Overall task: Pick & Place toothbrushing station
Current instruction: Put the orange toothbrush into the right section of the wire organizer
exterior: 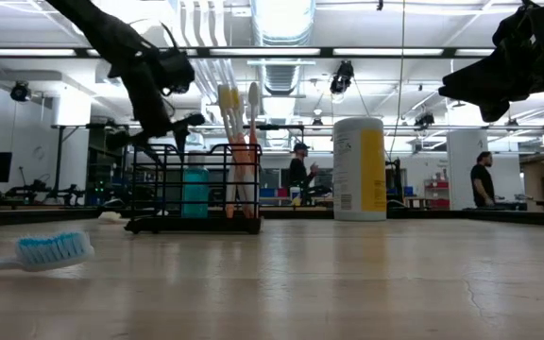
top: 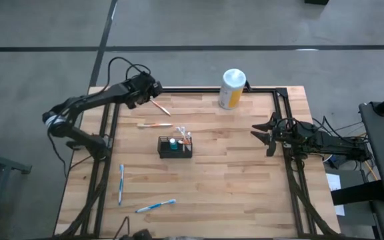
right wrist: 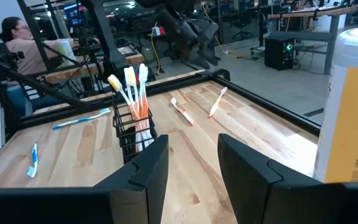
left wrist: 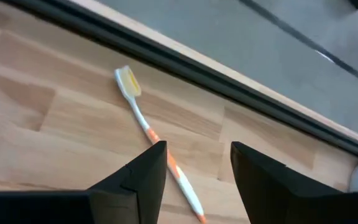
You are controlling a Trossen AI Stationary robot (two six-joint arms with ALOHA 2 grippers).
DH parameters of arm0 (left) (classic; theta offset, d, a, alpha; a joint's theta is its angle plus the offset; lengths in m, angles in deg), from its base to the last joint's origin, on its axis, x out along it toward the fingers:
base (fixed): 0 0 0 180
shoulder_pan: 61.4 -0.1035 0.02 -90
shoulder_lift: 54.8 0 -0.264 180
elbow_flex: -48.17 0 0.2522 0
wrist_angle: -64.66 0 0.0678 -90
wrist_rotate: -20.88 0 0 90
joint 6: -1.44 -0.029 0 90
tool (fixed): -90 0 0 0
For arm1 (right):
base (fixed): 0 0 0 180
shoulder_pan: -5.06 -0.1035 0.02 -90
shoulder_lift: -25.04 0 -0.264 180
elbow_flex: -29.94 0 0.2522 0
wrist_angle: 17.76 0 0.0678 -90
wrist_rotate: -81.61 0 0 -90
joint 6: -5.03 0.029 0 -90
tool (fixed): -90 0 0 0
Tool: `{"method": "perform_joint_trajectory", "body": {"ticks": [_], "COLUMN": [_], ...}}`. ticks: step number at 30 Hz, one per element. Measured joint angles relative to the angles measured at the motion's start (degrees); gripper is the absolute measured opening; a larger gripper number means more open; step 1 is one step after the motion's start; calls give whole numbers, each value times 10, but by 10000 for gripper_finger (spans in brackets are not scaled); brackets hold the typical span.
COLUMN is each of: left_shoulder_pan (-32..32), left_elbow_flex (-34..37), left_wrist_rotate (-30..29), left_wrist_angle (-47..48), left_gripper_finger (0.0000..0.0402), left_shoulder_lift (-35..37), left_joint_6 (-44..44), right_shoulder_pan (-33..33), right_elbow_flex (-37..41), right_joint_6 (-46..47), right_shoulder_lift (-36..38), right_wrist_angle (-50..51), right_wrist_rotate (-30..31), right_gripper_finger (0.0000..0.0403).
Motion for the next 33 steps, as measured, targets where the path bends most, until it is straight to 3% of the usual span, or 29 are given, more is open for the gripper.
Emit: {"method": "perform_joint_trajectory", "body": {"ticks": [9, 16, 28, 33], "left_shoulder_pan": [-49, -81, -114, -117], "left_elbow_flex": [0, 1, 0, 0], "left_wrist_rotate": [51, 73, 109, 111], "left_wrist_angle": [0, -53, -85, -83], "left_gripper_finger": [184, 184, 183, 161], "left_shoulder_lift": [-91, -138, -185, -183], "left_joint_6": [32, 15, 33, 30], "right_shoulder_pan": [0, 0, 0, 0], "right_elbow_flex": [0, 0, 0, 0], "right_joint_6": [0, 0, 0, 0], "right_shoulder_lift": [0, 0, 0, 0], "right_wrist_angle": [0, 0, 0, 0], "right_wrist_rotate": [0, 0, 0, 0], "right_gripper_finger": [132, 132, 132, 132]}}
